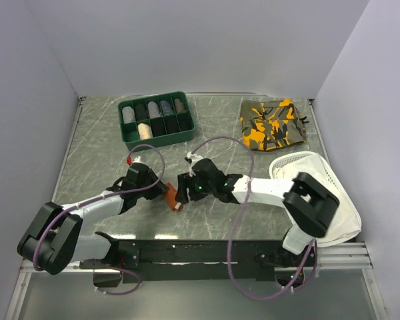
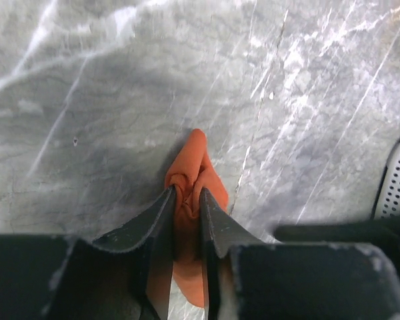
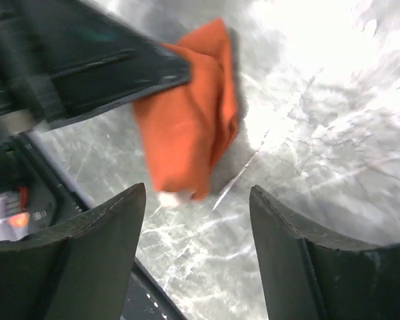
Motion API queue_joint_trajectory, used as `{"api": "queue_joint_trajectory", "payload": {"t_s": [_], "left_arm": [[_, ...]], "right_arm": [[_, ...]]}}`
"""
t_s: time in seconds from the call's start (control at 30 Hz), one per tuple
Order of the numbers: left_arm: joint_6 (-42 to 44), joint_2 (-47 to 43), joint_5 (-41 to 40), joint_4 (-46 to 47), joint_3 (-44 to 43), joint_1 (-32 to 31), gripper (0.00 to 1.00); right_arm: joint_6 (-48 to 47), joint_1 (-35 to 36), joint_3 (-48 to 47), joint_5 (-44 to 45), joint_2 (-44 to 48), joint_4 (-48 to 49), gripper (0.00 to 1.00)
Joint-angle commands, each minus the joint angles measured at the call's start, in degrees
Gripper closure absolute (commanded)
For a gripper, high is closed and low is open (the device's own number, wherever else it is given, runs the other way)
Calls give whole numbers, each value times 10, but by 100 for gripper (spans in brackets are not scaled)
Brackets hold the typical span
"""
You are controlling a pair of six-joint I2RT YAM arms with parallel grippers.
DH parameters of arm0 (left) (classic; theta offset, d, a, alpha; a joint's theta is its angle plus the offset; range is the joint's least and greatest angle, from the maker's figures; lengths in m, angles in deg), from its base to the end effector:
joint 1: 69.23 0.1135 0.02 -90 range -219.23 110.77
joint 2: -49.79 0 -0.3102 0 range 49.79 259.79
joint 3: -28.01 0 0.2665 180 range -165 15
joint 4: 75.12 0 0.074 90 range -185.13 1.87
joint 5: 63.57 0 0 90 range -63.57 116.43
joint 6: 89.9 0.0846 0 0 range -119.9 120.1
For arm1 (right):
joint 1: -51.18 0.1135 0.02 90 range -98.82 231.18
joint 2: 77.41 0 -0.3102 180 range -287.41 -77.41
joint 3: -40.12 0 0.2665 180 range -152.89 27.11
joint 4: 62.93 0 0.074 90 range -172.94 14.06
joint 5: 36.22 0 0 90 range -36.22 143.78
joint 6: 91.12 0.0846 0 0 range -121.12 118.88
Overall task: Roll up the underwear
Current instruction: Roll the underwear to the center of the board, then pick up the underwear from the center of the board.
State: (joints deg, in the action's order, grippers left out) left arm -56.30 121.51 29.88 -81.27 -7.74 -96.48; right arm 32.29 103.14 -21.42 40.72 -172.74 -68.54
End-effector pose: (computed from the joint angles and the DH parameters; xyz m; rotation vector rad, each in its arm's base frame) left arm 0.2252 -0.1217 0.1452 -0.5836 2.3742 -0.7786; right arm 0.2260 0.3199 0.1749 -0.5268 2.4017 0.9934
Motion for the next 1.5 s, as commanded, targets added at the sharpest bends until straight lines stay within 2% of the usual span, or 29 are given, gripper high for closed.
{"api": "queue_joint_trajectory", "payload": {"t_s": [0.0,0.13,0.4,0.73,1.13,1.3,1.37,1.43,1.47], "left_arm": [[23,-9,-21,-65,-50,-2,77],[27,1,-19,-97,-73,-3,77],[27,21,-15,-105,-81,-4,77],[28,27,-12,-100,-80,-4,77],[25,28,-8,-103,-81,-4,77],[26,31,-5,-103,-84,-4,77],[27,32,-4,-103,-85,-3,77],[27,32,-3,-102,-85,-3,76],[28,32,-2,-103,-85,-4,76]], "right_arm": [[-97,73,-72,204,72,-119,28],[-149,130,-125,289,46,-172,26],[-170,183,-205,358,-66,-195,26],[-169,188,-208,371,-122,-183,25],[-148,185,-179,333,-157,-166,27],[-131,183,-162,325,-161,-161,35],[-126,181,-155,327,-165,-164,44],[-118,176,-152,328,-173,-171,48],[-112,176,-150,329,-176,-176,55]]}}
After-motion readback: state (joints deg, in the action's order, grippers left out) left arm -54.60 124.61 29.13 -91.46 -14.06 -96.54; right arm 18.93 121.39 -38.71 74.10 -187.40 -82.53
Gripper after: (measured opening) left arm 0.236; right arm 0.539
